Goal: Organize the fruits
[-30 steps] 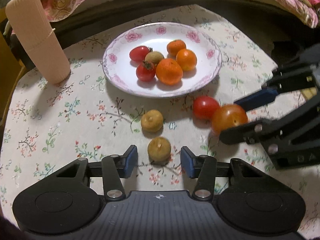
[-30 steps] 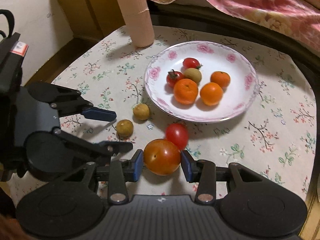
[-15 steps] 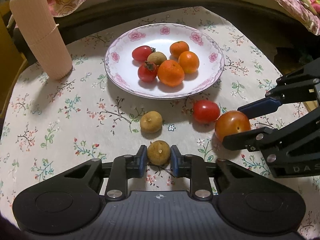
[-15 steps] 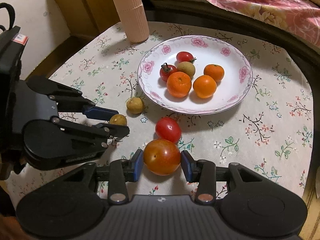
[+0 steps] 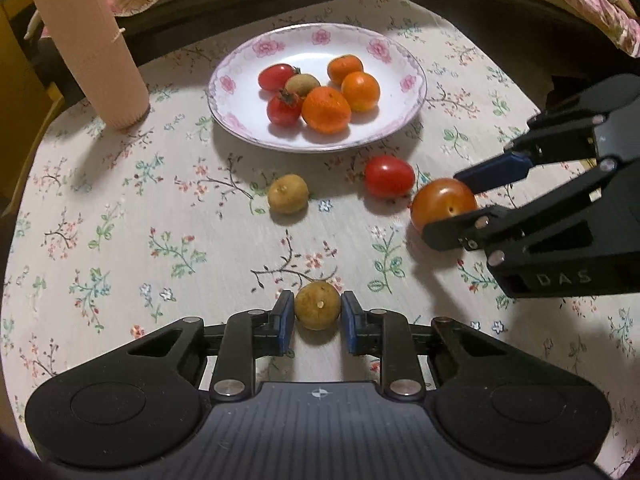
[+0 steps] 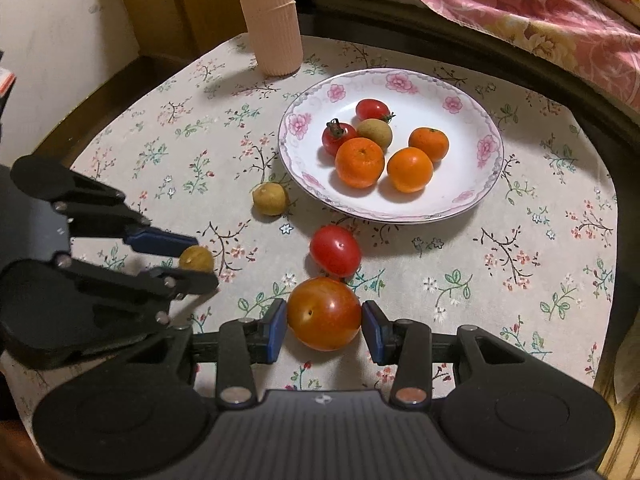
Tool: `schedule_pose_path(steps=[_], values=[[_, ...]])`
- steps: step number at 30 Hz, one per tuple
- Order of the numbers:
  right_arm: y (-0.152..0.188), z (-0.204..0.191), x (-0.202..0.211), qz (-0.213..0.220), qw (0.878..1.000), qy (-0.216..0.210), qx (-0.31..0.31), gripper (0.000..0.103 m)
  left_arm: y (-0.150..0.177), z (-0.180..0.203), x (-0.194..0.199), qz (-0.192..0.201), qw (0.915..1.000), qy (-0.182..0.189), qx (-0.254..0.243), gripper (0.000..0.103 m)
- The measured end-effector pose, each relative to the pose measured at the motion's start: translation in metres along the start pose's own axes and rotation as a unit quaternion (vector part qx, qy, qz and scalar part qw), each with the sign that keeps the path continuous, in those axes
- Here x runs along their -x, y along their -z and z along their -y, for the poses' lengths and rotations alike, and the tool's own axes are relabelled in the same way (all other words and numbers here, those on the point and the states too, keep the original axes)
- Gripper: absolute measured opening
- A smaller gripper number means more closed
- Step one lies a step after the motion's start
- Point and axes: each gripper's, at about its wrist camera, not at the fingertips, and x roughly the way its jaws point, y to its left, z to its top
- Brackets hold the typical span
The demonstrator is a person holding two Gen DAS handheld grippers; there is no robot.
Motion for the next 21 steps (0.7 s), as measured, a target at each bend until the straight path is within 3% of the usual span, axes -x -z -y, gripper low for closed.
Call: schedule_pose_path(steps=[21], values=[[-0.0052,0.0008,-0.0082,-0.002,1.0,-0.005,-0.004,0.041,-0.0015,0.0029,-0.0047,0.001,0.9999,-0.002,-0.015,0.033]])
